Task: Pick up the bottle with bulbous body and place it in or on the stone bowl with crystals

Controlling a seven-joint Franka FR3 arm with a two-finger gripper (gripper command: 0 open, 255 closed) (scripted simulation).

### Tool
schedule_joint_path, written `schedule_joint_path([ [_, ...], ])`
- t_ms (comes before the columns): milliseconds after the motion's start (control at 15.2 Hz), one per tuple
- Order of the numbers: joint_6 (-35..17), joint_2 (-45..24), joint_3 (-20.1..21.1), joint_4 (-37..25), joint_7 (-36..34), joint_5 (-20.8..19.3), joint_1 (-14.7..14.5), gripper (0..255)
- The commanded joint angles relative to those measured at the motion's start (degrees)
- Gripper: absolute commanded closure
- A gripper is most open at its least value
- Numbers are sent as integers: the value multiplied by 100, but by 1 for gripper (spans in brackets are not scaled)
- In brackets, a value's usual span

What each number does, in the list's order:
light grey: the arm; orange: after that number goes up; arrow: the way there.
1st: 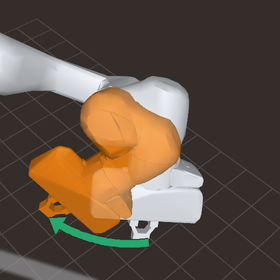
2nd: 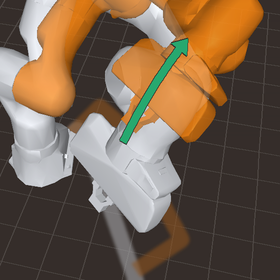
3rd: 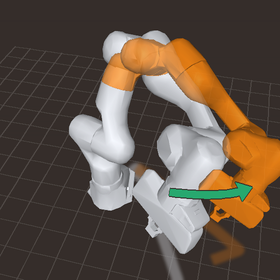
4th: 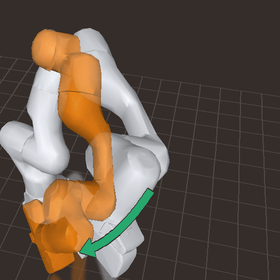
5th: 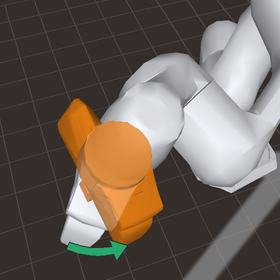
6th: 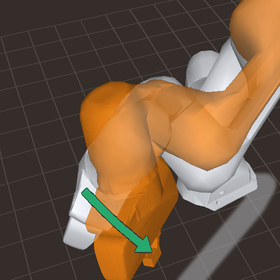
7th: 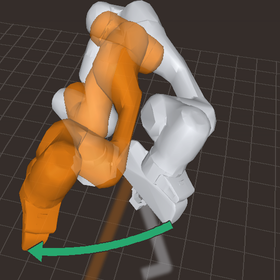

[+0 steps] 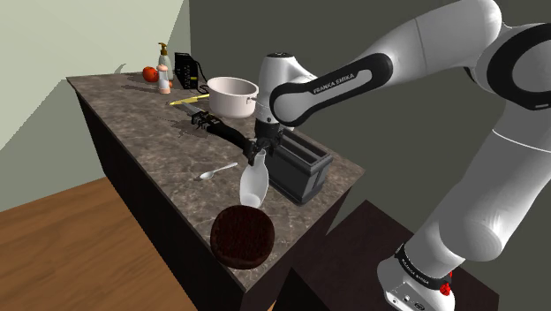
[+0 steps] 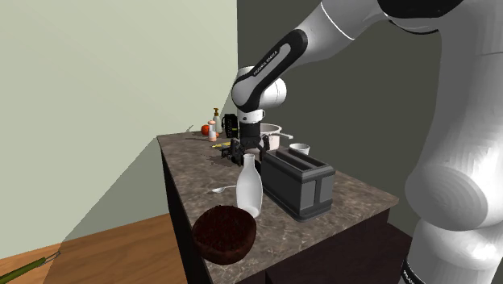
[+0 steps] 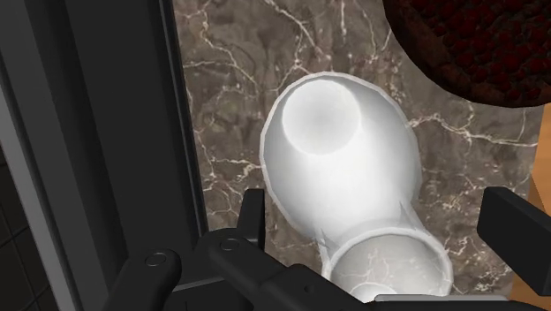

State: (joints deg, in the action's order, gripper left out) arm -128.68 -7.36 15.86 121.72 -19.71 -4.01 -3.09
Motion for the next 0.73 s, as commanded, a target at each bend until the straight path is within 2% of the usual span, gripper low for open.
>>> schedule_joint_path([
  [0, -12, -8, -1, 2, -1, -3, 0, 0],
  [264, -11, -7, -1, 2, -1, -3, 0, 0],
  [330, -11, -7, -1, 2, -1, -3, 0, 255],
  [660, -12, -6, -1, 5, -1, -3, 0, 255],
])
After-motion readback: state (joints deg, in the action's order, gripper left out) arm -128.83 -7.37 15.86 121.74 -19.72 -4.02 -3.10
